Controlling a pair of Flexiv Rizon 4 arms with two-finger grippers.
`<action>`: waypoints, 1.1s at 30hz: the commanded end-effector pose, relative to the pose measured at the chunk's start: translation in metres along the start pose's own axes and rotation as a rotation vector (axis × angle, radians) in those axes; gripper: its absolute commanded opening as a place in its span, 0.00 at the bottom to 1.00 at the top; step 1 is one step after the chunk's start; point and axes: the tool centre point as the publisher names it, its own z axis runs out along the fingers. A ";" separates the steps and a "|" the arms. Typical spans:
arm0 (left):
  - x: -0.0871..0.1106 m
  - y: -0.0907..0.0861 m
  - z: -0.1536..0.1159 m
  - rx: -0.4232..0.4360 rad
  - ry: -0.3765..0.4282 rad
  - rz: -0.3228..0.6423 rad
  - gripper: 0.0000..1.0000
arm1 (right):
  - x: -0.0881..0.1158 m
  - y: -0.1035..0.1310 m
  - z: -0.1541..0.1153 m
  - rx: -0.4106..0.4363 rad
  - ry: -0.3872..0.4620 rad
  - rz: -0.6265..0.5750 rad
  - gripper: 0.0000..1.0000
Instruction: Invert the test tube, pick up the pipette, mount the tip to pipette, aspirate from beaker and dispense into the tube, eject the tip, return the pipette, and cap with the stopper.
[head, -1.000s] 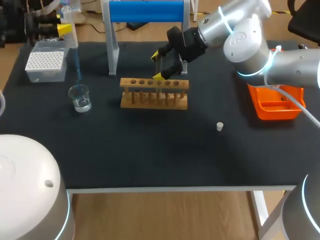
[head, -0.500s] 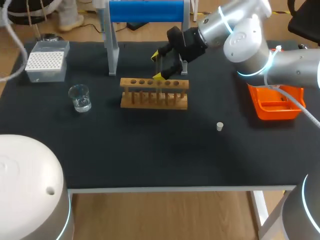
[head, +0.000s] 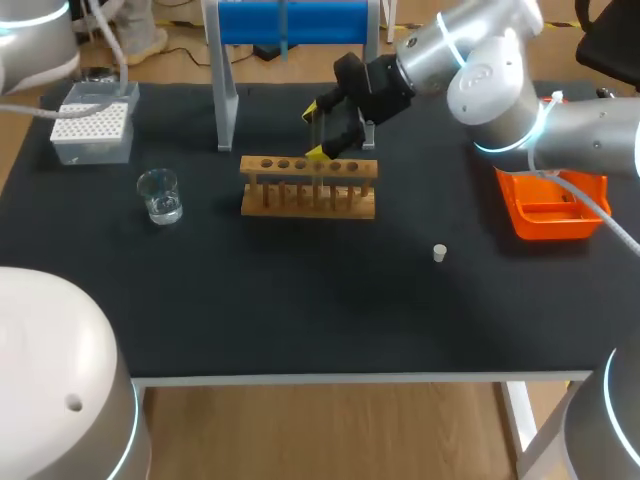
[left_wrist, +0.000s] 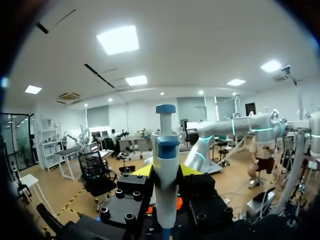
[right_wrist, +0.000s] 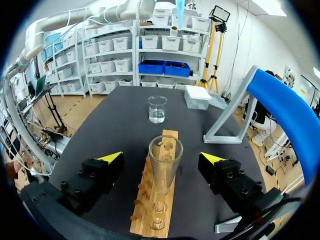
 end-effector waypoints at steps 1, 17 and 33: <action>-0.008 0.004 0.021 0.011 0.063 0.002 0.00 | 0.000 0.001 -0.001 0.004 0.001 0.001 1.00; -0.004 0.010 0.031 0.032 0.076 -0.005 0.00 | 0.000 0.001 -0.001 0.004 0.001 0.001 1.00; -0.004 0.010 0.031 0.032 0.076 -0.005 0.00 | 0.000 0.001 -0.001 0.004 0.001 0.001 1.00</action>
